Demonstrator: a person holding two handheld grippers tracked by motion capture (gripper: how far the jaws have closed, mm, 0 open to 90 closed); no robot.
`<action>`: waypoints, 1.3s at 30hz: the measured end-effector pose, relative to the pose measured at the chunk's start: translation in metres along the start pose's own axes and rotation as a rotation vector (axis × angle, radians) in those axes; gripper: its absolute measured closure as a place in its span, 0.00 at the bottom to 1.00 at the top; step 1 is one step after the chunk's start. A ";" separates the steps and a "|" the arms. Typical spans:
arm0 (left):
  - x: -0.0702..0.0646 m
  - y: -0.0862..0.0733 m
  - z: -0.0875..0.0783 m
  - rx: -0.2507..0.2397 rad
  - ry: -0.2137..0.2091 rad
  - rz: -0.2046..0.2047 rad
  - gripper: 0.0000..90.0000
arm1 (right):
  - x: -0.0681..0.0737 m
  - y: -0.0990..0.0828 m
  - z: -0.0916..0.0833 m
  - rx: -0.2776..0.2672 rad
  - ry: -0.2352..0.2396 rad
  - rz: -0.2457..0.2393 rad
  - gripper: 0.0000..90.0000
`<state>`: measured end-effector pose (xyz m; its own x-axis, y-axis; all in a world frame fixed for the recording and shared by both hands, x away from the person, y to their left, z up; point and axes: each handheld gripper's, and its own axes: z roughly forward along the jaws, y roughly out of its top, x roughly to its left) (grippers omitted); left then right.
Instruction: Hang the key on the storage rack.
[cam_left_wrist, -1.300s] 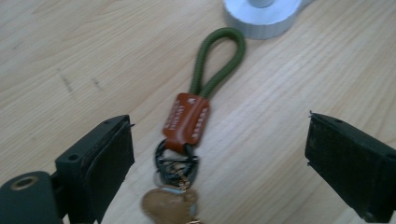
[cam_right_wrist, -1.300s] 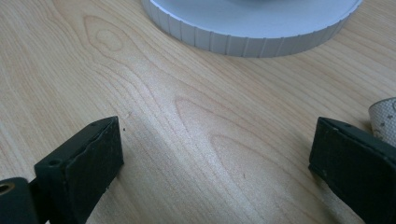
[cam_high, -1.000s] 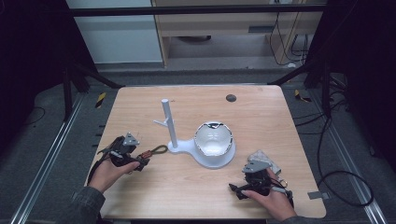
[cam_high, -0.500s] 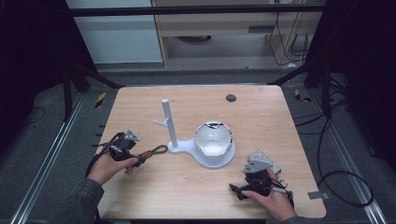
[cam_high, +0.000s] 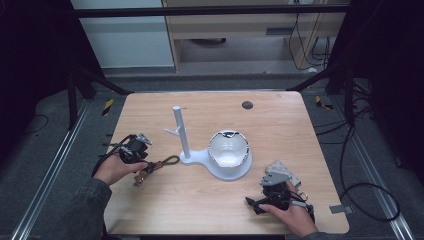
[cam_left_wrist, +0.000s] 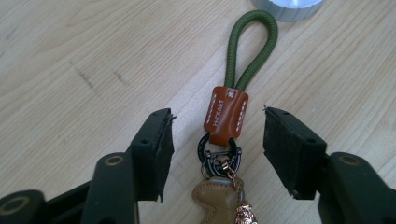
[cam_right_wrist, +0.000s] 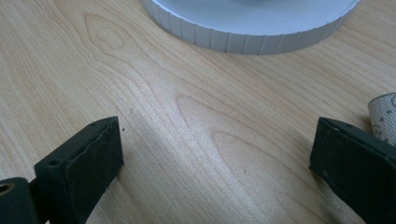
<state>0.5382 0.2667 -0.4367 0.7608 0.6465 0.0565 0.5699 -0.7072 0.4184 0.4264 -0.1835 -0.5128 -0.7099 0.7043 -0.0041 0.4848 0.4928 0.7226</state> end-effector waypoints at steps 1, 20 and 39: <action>-0.001 0.001 0.001 0.004 -0.003 0.010 0.49 | 0.000 0.000 0.000 0.000 0.000 0.000 0.03; -0.002 0.010 0.028 0.119 -0.016 0.126 0.63 | 0.000 0.000 0.000 0.000 0.000 0.000 0.03; -0.002 0.015 0.036 0.163 -0.041 0.144 0.72 | 0.000 -0.001 0.000 -0.004 0.001 -0.004 0.03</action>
<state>0.5563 0.2444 -0.4629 0.8482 0.5254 0.0669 0.4942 -0.8305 0.2568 0.4259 -0.1840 -0.5131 -0.7125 0.7016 -0.0064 0.4796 0.4937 0.7254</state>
